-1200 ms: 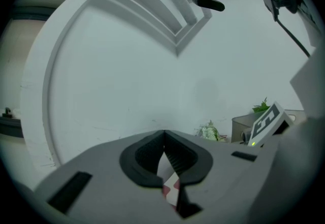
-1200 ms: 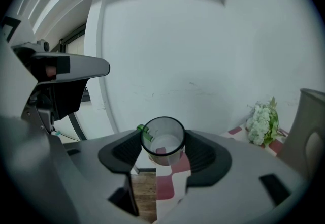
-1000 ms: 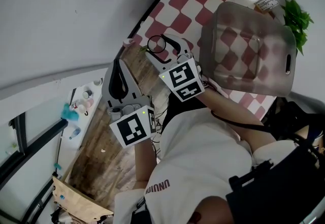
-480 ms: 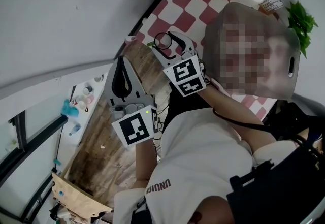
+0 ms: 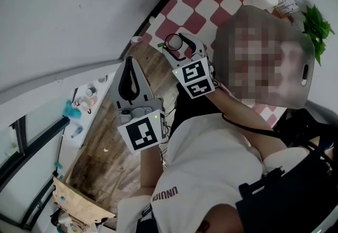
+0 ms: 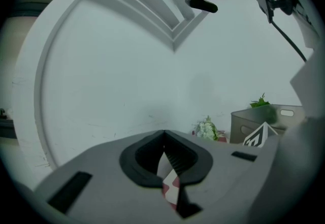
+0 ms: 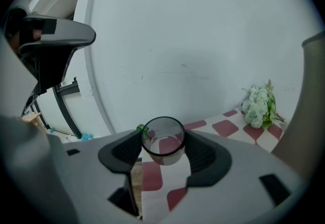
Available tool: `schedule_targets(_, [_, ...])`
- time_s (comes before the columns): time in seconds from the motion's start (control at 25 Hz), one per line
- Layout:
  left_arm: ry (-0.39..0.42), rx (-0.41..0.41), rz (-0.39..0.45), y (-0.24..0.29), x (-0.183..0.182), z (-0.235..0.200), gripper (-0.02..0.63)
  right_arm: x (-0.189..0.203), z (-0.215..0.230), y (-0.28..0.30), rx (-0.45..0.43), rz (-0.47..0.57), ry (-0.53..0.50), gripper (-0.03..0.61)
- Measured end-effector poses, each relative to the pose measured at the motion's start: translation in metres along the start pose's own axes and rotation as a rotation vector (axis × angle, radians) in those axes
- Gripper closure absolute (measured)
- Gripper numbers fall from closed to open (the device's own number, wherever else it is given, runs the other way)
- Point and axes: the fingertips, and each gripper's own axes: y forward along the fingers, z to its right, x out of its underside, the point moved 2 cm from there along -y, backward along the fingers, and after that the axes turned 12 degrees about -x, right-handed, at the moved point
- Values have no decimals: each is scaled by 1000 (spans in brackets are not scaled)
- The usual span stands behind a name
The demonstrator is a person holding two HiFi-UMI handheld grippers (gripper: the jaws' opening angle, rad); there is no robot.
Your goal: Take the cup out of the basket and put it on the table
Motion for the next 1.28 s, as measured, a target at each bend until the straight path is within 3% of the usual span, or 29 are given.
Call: schedule_targets(1.28, [28, 25, -33, 18, 5, 5, 600, 42, 21, 22, 17, -111, 42, 299])
